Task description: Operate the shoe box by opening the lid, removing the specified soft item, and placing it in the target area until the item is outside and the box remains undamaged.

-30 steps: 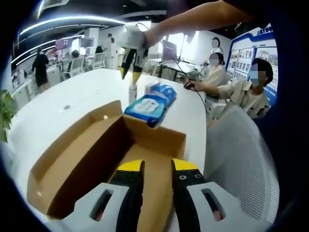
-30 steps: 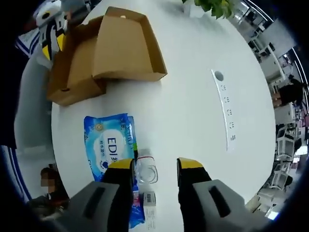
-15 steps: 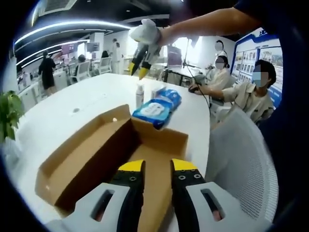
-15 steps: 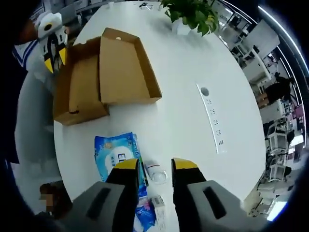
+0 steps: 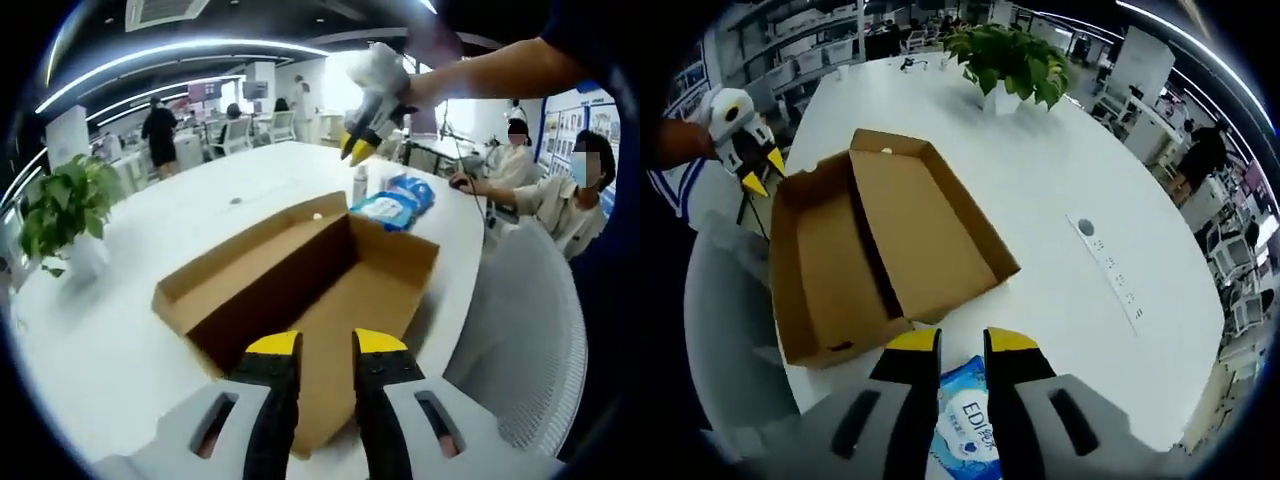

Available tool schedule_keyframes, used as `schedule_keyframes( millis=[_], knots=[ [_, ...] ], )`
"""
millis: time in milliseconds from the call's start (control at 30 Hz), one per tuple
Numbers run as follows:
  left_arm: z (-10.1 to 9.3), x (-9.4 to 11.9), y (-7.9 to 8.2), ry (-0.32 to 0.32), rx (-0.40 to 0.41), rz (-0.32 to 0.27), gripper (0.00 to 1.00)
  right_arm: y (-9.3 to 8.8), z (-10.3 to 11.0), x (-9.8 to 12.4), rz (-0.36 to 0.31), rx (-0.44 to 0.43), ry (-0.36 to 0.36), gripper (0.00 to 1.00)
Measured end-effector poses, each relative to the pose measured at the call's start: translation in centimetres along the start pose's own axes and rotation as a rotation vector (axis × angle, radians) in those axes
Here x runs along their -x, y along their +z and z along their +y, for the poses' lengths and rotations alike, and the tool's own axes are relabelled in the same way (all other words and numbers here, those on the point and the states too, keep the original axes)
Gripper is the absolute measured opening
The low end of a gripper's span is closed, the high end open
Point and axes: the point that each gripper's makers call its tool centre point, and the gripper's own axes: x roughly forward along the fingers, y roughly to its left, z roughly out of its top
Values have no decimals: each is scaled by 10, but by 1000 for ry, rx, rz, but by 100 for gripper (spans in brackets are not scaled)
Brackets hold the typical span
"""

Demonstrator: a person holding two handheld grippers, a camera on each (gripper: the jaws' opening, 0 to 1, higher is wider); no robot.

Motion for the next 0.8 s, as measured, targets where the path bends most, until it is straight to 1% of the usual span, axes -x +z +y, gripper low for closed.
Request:
schedule_keyframes(
  millis=[33,67,100,167,267,300,367,400,433,533,567,633,800],
  knots=[
    [4,4,-2,14,3,-5,18,-1,0,-3,-1,-21,-2,13],
    [9,8,-6,35,32,-16,19,0,3,-5,-11,-24,6,12],
    [12,11,-11,49,50,-11,19,-1,4,-7,-10,-43,8,11],
    [18,15,-21,84,55,3,20,-1,7,-10,-10,-68,12,10],
    [21,16,-30,111,75,15,21,1,4,-14,-11,-87,-19,10],
    [24,17,-34,134,71,24,21,3,1,-14,-17,-96,-28,10],
    [28,20,-39,173,79,34,20,7,-4,-15,-34,-130,-58,10],
    [29,20,-40,180,79,34,20,9,-5,-15,-43,-141,-68,10],
    [31,20,-44,191,78,48,20,8,-7,-16,-37,-161,-73,8],
    [30,17,-54,189,103,85,20,9,-10,-20,-33,-192,-92,5],
    [30,16,-55,189,101,85,19,8,-11,-21,-29,-199,-98,5],
    [28,14,-61,186,95,116,18,6,-11,-24,-20,-217,-105,5],
    [23,10,-66,176,90,119,16,4,-11,-32,-16,-265,-103,7]
  ],
)
